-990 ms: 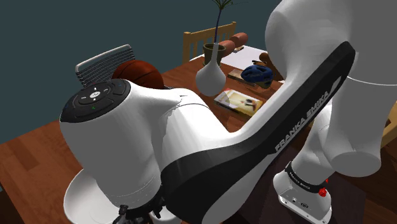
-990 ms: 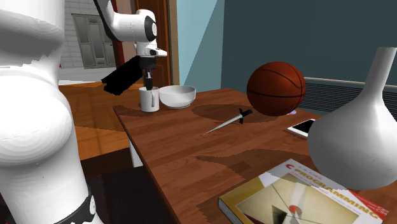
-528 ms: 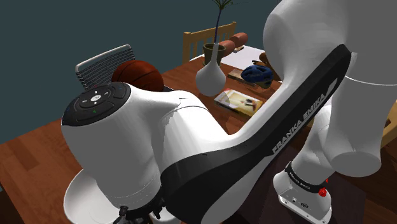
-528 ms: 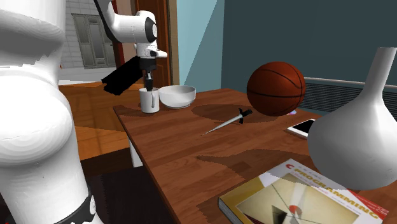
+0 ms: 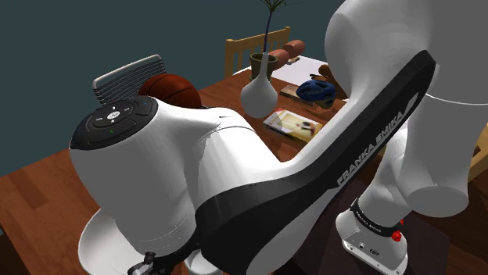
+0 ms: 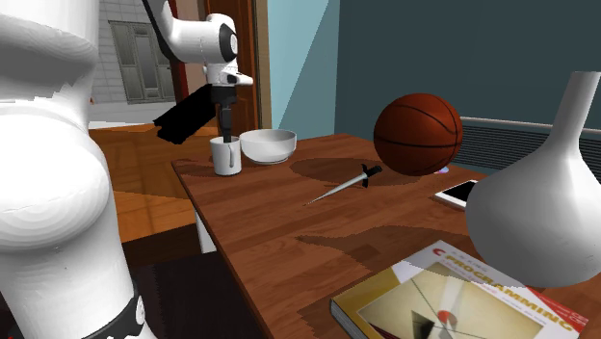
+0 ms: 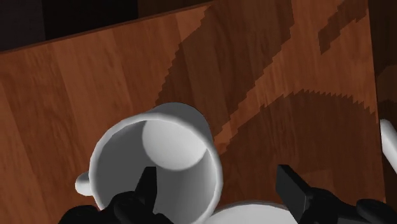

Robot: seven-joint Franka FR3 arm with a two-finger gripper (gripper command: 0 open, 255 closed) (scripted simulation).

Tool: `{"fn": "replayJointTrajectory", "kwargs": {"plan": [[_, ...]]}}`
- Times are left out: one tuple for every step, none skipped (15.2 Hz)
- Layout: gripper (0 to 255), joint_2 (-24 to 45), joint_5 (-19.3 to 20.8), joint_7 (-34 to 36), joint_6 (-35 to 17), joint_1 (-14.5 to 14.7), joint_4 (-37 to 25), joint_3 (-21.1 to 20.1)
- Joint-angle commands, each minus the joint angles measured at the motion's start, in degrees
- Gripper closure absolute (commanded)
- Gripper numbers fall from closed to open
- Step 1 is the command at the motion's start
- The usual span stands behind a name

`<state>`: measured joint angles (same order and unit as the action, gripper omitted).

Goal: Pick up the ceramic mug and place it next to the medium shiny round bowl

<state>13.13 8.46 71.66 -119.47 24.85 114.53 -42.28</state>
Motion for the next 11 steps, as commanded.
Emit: {"fn": "replayJointTrajectory", "kwargs": {"plan": [[0,-1.5,-1.3,-0.9,2.7,-0.5,-1.6,-0.4],[0,-2.2,-1.9,-1.4,4.5,-0.7,-2.8,-0.6],[0,-2.8,-2.3,-1.7,5.9,-0.8,-3.9,-0.7],[0,-2.8,-2.3,-1.7,5.9,-0.8,-3.9,-0.7],[0,-2.8,-2.3,-1.7,5.9,-0.8,-3.9,-0.7],[0,-2.8,-2.3,-1.7,5.9,-0.8,-3.9,-0.7],[0,-2.8,-2.3,-1.7,5.9,-0.8,-3.9,-0.7],[0,-2.8,-2.3,-1.7,5.9,-0.8,-3.9,-0.7],[0,-2.8,-2.3,-1.7,5.9,-0.8,-3.9,-0.7],[0,-2.8,-2.3,-1.7,5.9,-0.8,-3.9,-0.7],[0,-2.8,-2.3,-1.7,5.9,-0.8,-3.9,-0.7]]}}
